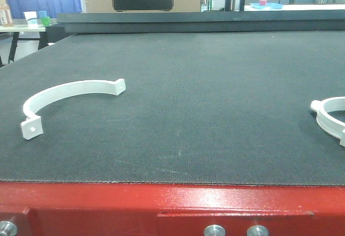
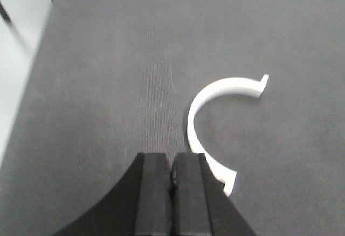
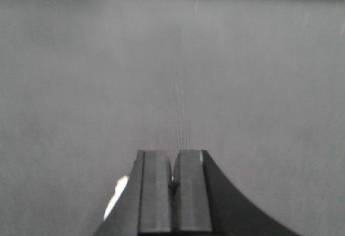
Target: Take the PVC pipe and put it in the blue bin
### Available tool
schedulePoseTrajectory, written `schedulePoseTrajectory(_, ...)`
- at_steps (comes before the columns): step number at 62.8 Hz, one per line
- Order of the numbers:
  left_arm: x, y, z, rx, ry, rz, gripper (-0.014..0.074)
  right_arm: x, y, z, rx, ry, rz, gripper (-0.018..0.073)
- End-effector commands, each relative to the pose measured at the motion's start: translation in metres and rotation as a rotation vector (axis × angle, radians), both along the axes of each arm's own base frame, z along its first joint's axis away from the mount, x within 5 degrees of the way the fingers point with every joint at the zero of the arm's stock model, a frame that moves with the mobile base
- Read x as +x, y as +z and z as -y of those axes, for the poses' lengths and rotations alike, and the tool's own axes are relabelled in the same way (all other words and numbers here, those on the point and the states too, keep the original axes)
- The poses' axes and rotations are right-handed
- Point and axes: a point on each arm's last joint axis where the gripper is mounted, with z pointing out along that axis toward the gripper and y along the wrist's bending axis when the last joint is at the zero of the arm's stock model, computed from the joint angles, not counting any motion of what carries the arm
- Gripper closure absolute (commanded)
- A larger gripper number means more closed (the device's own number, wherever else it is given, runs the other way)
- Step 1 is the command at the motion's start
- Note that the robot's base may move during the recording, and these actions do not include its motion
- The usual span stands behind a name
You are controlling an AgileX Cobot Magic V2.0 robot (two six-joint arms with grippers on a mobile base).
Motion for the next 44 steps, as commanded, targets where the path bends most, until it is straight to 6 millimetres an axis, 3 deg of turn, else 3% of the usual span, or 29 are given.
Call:
schedulePoseTrajectory(1, 0.019, -0.011, 0.002, -0.012, 0.003, -0.064, 0.0707, 0.015, -0.014, 0.001, -0.002, 0.004, -0.110, 0.0727)
schedulePoseTrajectory(12, 0.048, -0.038, 0.004, -0.003, 0.004, -0.195, 0.0707, 0.033, -0.032, -0.001, 0.076, 0.008, -0.220, 0.0727)
schedulePoseTrajectory(24, 0.066, -0.061, 0.006, -0.014, 0.005, -0.305, 0.0707, 0.045, -0.042, -0.003, 0.143, 0.007, -0.257, 0.0727)
schedulePoseTrajectory(31, 0.071, -0.068, 0.007, -0.015, 0.005, -0.332, 0.0707, 0.056, -0.051, -0.003, 0.152, 0.005, -0.305, 0.0722)
schedulePoseTrajectory(44, 0.073, -0.068, 0.007, -0.017, 0.005, -0.323, 0.0707, 0.087, -0.069, -0.007, 0.209, -0.006, -0.558, 0.0700)
